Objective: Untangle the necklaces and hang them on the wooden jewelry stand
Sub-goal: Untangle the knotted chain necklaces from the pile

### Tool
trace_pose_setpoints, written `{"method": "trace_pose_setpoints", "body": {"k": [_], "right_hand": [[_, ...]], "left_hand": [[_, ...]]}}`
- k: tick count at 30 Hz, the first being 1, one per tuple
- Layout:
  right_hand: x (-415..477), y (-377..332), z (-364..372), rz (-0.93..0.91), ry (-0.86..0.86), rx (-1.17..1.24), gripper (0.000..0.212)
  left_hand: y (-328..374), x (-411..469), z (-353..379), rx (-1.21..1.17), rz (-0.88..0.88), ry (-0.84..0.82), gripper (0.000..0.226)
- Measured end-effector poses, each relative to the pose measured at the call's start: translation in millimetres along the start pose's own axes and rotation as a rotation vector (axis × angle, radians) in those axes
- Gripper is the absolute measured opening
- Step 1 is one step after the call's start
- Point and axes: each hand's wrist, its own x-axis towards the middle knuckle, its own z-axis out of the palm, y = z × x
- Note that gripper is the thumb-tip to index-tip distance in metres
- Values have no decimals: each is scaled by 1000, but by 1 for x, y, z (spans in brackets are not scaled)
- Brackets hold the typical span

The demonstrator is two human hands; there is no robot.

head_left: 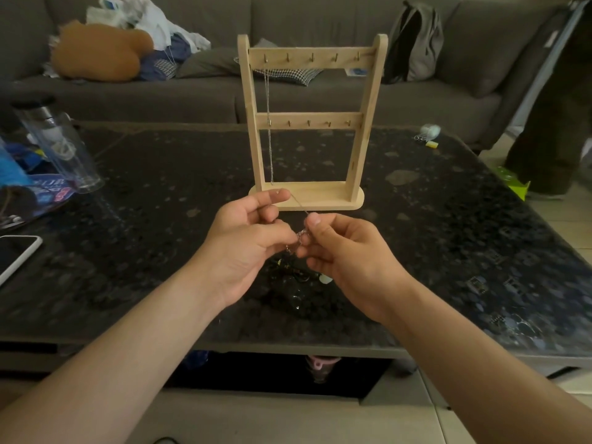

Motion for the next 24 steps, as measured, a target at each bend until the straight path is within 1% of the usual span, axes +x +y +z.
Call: {"method": "trace_pose_setpoints", "body": {"k": [4, 9, 11, 15, 17, 20, 21, 22, 24], "right_hand": [[0, -1, -2, -19, 1, 18, 19], [-1, -2, -2, -57, 20, -24, 20], [-2, -3, 0, -81, 46, -39, 19], [-5, -8, 2, -173, 183, -115, 16], [-5, -9, 2, -219, 232, -183, 17], [-5, -9, 4, -267, 270, -276, 15], [-5, -9, 4, -272, 276, -292, 15], [-5, -8, 4, -270, 278, -297, 14], [-4, -9, 3, -251, 278, -291, 13]], "left_hand": [[2, -1, -1, -41, 6, -43, 56], [3, -1, -4, 77, 62, -7, 61], [2, -1, -4, 180, 104, 31, 54], [1, 0, -7, 349, 178, 178, 28], [2, 1, -8, 413, 216, 199, 18], [6, -2, -6, 451, 255, 185, 6], [7, -3, -5, 460, 254, 174, 4], [7, -4, -4, 472, 250, 164, 7], [6, -5, -4, 507, 248, 139, 17]]}}
